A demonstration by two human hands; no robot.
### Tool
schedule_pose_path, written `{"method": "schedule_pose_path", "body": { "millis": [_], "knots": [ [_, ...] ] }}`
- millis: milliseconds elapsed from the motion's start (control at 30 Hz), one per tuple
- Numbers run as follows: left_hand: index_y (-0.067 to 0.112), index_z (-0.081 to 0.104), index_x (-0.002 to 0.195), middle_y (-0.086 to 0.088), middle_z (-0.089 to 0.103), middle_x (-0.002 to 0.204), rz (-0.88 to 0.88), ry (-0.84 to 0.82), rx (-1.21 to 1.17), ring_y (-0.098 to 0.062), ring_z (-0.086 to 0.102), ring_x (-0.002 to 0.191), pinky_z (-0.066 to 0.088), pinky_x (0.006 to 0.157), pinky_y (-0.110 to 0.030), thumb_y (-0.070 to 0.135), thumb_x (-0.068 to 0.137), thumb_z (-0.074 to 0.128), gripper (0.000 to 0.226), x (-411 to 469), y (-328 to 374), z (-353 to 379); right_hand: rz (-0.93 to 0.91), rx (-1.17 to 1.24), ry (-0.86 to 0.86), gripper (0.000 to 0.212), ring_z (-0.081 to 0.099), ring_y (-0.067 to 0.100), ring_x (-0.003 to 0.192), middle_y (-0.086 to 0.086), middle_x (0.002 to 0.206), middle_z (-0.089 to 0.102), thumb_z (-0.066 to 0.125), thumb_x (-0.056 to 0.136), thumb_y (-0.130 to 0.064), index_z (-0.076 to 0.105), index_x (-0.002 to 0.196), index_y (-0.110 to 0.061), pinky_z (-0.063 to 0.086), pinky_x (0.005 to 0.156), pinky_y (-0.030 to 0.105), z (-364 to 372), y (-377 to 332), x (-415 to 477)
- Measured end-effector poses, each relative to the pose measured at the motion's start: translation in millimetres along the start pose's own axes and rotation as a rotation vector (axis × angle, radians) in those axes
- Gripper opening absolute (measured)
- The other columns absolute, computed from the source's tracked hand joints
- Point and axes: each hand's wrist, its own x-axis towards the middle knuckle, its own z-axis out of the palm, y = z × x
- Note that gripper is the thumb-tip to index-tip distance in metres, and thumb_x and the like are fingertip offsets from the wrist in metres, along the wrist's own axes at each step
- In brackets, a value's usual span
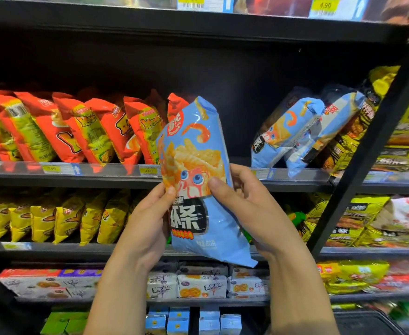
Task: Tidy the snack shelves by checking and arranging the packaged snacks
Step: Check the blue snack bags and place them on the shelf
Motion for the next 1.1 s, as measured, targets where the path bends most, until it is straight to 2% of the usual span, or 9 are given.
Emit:
{"method": "schedule_pose_path", "body": {
  "millis": [67, 200, 267, 400, 600, 833, 967, 1033, 1100],
  "knots": [
    [0.015, 0.067, 0.134, -0.007, 0.077, 0.124, 0.034, 0.004, 0.009, -0.022, 0.074, 0.116, 0.063, 0.087, -0.033, 0.02, 0.108, 0.05, 0.031, 0.8, 0.6, 2.1, -0.007, -0.01, -0.013, 0.07, 0.074, 0.011, 0.112, -0.012, 0.121, 0.076, 0.086, 0.074, -0.061, 0.06, 0.131, -0.03, 0.058, 0.1, 0.044, -3.3, 0.0, -1.0],
    [0.017, 0.068, 0.127, -0.006, 0.079, 0.118, 0.157, 0.032, 0.064, -0.021, 0.075, 0.112, 0.062, 0.083, -0.027, 0.015, 0.103, 0.058, 0.026, 5.3, 2.2, 6.9, -0.036, -0.022, -0.01, 0.058, 0.075, 0.01, 0.108, -0.009, 0.116, 0.079, 0.081, 0.076, -0.041, 0.064, 0.128, -0.023, 0.061, 0.09, 0.031, -11.7, 3.0, -0.1],
    [0.019, 0.065, 0.133, -0.002, 0.079, 0.119, 0.214, 0.037, 0.087, -0.017, 0.075, 0.112, 0.062, 0.084, -0.026, 0.018, 0.096, 0.065, 0.037, 6.7, 3.6, 9.5, -0.063, -0.005, 0.044, 0.048, 0.075, 0.009, 0.108, -0.008, 0.115, 0.079, 0.079, 0.082, -0.031, 0.066, 0.127, -0.021, 0.06, 0.089, 0.028, -17.2, 7.0, 2.9],
    [0.019, 0.062, 0.138, 0.001, 0.077, 0.123, 0.256, -0.015, 0.12, -0.014, 0.072, 0.117, 0.058, 0.093, -0.028, 0.022, 0.079, 0.075, 0.06, 10.0, 5.2, 12.1, -0.095, 0.114, 0.054, 0.046, 0.073, 0.017, 0.116, -0.002, 0.123, 0.077, 0.071, 0.089, -0.027, 0.063, 0.133, -0.016, 0.06, 0.094, 0.033, -28.5, 11.2, 9.0],
    [0.02, 0.065, 0.135, 0.004, 0.077, 0.125, 0.211, -0.179, 0.184, -0.01, 0.071, 0.118, 0.057, 0.088, -0.017, 0.025, 0.08, 0.073, 0.056, 17.0, 1.9, 15.0, -0.103, 0.218, 0.023, 0.046, 0.07, 0.023, 0.123, 0.004, 0.13, 0.075, 0.067, 0.091, -0.024, 0.061, 0.136, -0.013, 0.058, 0.1, 0.036, -41.4, 17.3, 24.0],
    [0.014, 0.066, 0.133, 0.0, 0.077, 0.124, 0.212, -0.157, 0.189, -0.018, 0.072, 0.119, 0.056, 0.098, -0.036, 0.026, 0.081, 0.085, 0.056, 43.6, 5.4, 41.0, -0.103, 0.233, 0.059, 0.045, 0.07, 0.018, 0.123, 0.001, 0.129, 0.075, 0.068, 0.091, -0.028, 0.063, 0.135, -0.018, 0.058, 0.101, 0.034, -62.5, 11.3, 52.9],
    [0.015, 0.069, 0.124, 0.001, 0.08, 0.116, 0.307, -0.093, 0.196, -0.014, 0.074, 0.112, 0.059, 0.085, -0.022, 0.021, 0.082, 0.076, 0.043, 61.0, 9.2, 67.1, -0.103, 0.146, 0.239, 0.064, 0.07, 0.007, 0.118, -0.006, 0.126, 0.075, 0.076, 0.076, -0.046, 0.061, 0.135, -0.027, 0.057, 0.094, 0.026, -83.1, 7.7, 71.5],
    [0.019, 0.069, 0.124, 0.005, 0.079, 0.116, 0.375, -0.026, 0.232, -0.01, 0.074, 0.111, 0.059, 0.085, -0.024, 0.025, 0.081, 0.077, 0.044, 71.8, 11.5, 80.9, -0.107, 0.086, 0.368, 0.074, 0.069, 0.003, 0.115, -0.006, 0.129, 0.072, 0.077, 0.072, -0.054, 0.059, 0.138, -0.026, 0.057, 0.099, 0.03, -94.9, 5.8, 80.7],
    [0.023, 0.069, 0.124, 0.008, 0.078, 0.117, 0.418, 0.056, 0.26, -0.009, 0.073, 0.111, 0.058, 0.091, -0.032, 0.027, 0.084, 0.08, 0.042, 86.8, 13.4, 95.9, -0.118, 0.04, 0.486, 0.073, 0.067, 0.003, 0.113, -0.007, 0.13, 0.067, 0.077, 0.079, -0.053, 0.054, 0.141, -0.024, 0.056, 0.098, 0.031, -108.9, 2.9, 90.8]
  ]
}}
